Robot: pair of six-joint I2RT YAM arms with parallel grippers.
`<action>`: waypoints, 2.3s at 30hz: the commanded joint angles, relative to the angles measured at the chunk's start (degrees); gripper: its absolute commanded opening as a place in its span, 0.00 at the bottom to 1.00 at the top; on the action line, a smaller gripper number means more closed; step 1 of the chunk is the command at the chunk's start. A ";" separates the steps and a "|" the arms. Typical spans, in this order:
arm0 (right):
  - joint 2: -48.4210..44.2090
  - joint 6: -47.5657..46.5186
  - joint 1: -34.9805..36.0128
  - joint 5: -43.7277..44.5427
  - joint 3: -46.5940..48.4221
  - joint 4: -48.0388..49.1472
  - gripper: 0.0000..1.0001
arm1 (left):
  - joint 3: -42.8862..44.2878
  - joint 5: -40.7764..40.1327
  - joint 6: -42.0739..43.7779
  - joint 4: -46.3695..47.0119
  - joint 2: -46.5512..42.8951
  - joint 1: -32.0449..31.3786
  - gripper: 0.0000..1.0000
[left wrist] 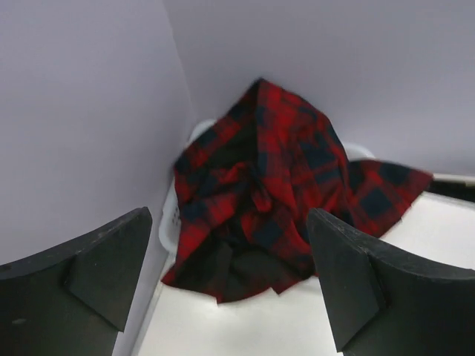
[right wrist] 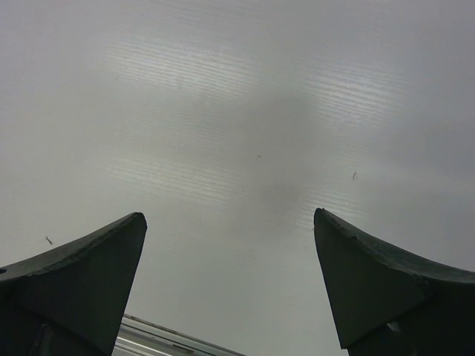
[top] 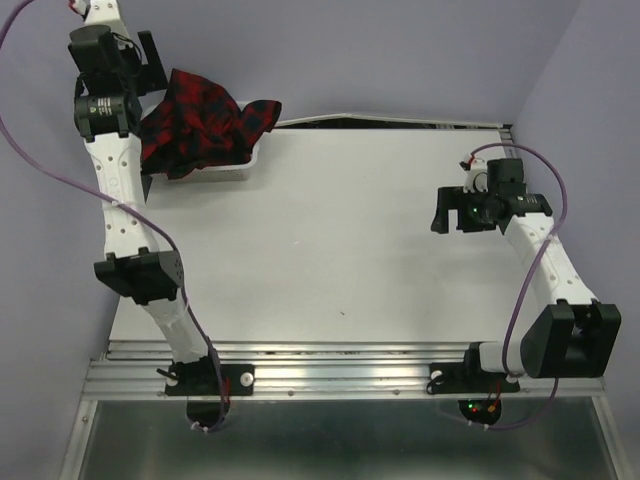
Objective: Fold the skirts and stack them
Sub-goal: Grab the skirt from the pile
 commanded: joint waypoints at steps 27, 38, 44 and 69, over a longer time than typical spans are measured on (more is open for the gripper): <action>6.30 -3.04 -0.02 -0.61 1.66 2.51 1.00 | 2.40 18.11 -11.09 28.05 27.92 4.54 0.68; 5.25 -3.04 -0.02 1.32 2.53 2.42 1.00 | 4.24 20.85 -12.23 31.83 28.53 4.63 0.08; 4.98 -3.04 -0.02 0.89 2.71 2.51 1.00 | 3.37 22.52 -12.59 31.92 27.83 4.54 0.00; 6.65 -3.57 -0.02 1.24 1.92 2.60 1.00 | 1.08 19.88 -12.76 30.16 31.08 3.84 0.81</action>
